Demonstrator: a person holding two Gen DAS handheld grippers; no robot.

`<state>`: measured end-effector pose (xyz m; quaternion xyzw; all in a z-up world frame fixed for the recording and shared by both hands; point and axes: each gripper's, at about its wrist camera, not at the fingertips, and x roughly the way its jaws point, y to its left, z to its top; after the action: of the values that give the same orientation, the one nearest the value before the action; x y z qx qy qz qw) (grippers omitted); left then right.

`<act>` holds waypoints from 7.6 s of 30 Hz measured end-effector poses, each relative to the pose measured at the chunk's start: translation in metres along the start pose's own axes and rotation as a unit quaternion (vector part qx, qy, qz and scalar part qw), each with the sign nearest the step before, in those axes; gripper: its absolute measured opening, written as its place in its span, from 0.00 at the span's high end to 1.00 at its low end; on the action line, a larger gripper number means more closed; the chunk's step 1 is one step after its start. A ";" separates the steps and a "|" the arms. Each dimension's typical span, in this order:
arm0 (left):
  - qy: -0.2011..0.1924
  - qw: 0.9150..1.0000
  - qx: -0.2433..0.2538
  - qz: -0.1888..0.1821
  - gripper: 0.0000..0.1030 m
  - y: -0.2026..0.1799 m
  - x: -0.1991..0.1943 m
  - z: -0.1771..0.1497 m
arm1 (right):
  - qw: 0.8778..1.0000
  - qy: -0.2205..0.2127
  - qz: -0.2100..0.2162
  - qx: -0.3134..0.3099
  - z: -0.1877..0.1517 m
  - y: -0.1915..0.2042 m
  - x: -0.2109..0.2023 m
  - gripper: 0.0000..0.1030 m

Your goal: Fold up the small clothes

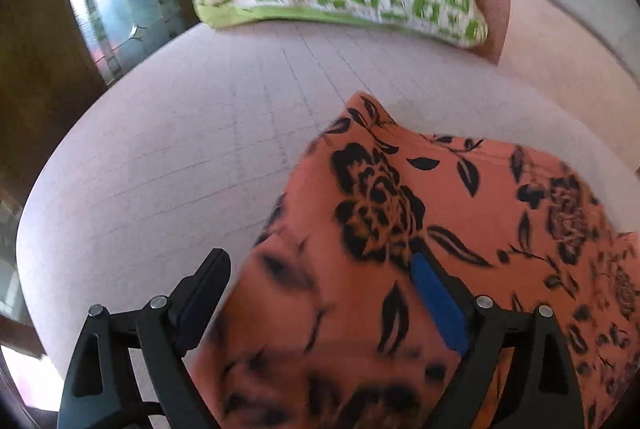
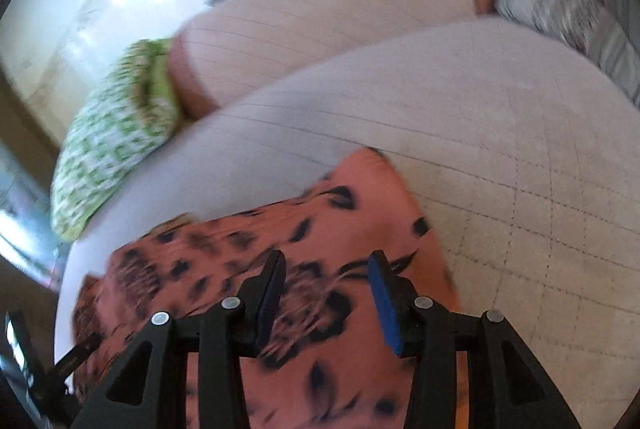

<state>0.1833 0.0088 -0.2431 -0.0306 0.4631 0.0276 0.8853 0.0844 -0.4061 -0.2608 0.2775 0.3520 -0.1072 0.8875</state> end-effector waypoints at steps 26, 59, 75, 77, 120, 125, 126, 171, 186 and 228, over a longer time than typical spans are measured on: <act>0.035 0.971 -0.142 -0.192 0.20 0.077 -0.037 -0.089 | 0.960 0.098 0.076 -0.250 -0.127 0.170 0.009 0.39; -0.139 0.979 0.074 -0.128 0.70 -0.030 -0.054 -0.072 | 0.954 0.198 0.220 -0.047 -0.035 0.129 0.006 0.34; -0.210 0.934 0.235 -0.166 0.71 -0.082 -0.090 -0.102 | 0.947 0.231 0.159 -0.156 0.009 0.252 0.040 0.36; -0.208 0.931 0.241 -0.176 0.71 -0.084 -0.092 -0.104 | 0.956 0.194 0.142 -0.167 0.013 0.240 0.036 0.68; -0.073 0.907 0.238 -0.340 0.26 -0.136 -0.049 -0.007 | 0.986 0.089 0.117 -0.082 0.064 0.004 -0.065 0.74; -0.047 0.915 0.252 -0.311 0.26 -0.146 -0.031 -0.024 | 0.971 0.124 0.101 -0.180 0.009 0.060 -0.069 0.74; -0.045 0.910 0.275 -0.307 0.26 -0.155 -0.031 -0.036 | 0.967 0.137 0.089 -0.195 -0.002 0.062 -0.064 0.74; -0.004 0.901 0.325 -0.288 0.23 -0.187 -0.013 -0.075 | 0.994 0.104 -0.034 -0.023 0.020 -0.002 -0.025 0.85; -0.029 0.909 0.323 -0.262 0.22 -0.188 -0.022 -0.087 | 0.992 0.116 -0.019 -0.045 -0.056 -0.023 -0.052 0.84; -0.043 0.918 0.330 -0.216 0.22 -0.204 -0.033 -0.081 | 0.990 0.103 0.074 0.053 0.021 -0.018 -0.016 0.84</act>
<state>0.1136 -0.2018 -0.2561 0.1650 0.3896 -0.3173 0.8487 0.0776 -0.4326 -0.2452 0.3591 0.4142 -0.0304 0.8358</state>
